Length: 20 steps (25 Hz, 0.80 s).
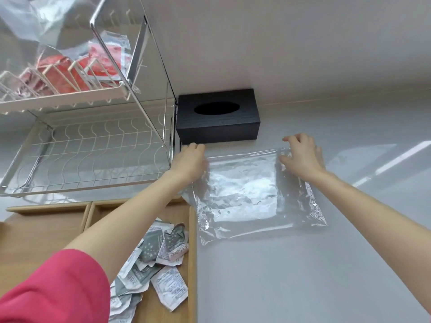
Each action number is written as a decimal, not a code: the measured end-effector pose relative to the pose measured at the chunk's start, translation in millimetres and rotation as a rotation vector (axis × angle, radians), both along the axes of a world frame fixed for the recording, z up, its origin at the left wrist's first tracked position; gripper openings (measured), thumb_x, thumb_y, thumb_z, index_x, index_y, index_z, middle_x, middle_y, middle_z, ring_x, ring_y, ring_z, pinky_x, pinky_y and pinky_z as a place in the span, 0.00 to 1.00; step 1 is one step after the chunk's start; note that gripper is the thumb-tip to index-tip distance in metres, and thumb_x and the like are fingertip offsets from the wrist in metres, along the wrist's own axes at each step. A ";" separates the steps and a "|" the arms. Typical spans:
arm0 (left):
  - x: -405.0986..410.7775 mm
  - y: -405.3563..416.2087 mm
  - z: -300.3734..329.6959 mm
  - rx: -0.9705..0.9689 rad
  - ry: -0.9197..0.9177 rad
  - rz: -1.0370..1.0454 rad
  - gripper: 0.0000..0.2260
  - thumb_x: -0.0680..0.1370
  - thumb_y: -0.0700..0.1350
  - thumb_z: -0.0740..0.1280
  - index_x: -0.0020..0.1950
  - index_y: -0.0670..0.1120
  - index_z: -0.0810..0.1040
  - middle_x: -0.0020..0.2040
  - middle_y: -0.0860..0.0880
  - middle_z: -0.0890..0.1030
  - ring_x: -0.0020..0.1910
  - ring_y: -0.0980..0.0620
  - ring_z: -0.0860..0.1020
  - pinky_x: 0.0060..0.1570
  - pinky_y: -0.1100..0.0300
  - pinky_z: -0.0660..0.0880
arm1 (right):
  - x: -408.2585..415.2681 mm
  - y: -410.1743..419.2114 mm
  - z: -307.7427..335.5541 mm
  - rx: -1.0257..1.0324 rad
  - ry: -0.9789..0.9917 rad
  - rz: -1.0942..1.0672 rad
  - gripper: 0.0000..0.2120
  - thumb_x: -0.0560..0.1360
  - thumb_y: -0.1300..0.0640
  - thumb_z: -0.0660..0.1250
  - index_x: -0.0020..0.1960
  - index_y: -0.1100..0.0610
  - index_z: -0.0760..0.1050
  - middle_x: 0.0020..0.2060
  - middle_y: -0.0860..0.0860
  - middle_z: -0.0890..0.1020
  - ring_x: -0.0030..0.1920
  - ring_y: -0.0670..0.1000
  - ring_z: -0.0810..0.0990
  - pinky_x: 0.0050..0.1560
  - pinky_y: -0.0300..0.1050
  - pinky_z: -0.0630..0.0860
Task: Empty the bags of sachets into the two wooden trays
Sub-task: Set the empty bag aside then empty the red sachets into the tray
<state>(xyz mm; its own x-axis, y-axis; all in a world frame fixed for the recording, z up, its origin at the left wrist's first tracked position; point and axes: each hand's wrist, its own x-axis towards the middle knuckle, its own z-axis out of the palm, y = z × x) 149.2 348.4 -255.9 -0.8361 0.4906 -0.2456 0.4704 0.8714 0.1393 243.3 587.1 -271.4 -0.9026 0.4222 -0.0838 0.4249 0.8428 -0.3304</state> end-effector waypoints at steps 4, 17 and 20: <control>14.0 -1.3 23.0 0.030 0.001 -0.040 0.18 0.77 0.44 0.57 0.67 0.41 0.65 0.64 0.40 0.72 0.61 0.40 0.72 0.54 0.49 0.70 | 8.5 -22.9 24.5 -0.004 -0.005 0.069 0.23 0.74 0.54 0.63 0.68 0.56 0.65 0.65 0.56 0.70 0.67 0.56 0.66 0.63 0.51 0.60; 91.3 -92.2 117.7 -0.022 0.187 -0.112 0.19 0.77 0.48 0.55 0.66 0.45 0.67 0.61 0.43 0.75 0.60 0.41 0.73 0.58 0.48 0.66 | 72.7 -144.9 134.5 0.094 0.058 0.364 0.26 0.75 0.53 0.62 0.71 0.54 0.62 0.70 0.52 0.69 0.70 0.52 0.65 0.70 0.49 0.57; 99.1 -124.2 136.7 -0.033 0.199 -0.086 0.18 0.77 0.49 0.55 0.64 0.44 0.68 0.59 0.43 0.76 0.58 0.42 0.74 0.56 0.49 0.66 | 76.7 -174.6 153.0 0.115 0.083 0.417 0.25 0.75 0.52 0.62 0.71 0.54 0.62 0.69 0.52 0.69 0.70 0.52 0.66 0.70 0.50 0.59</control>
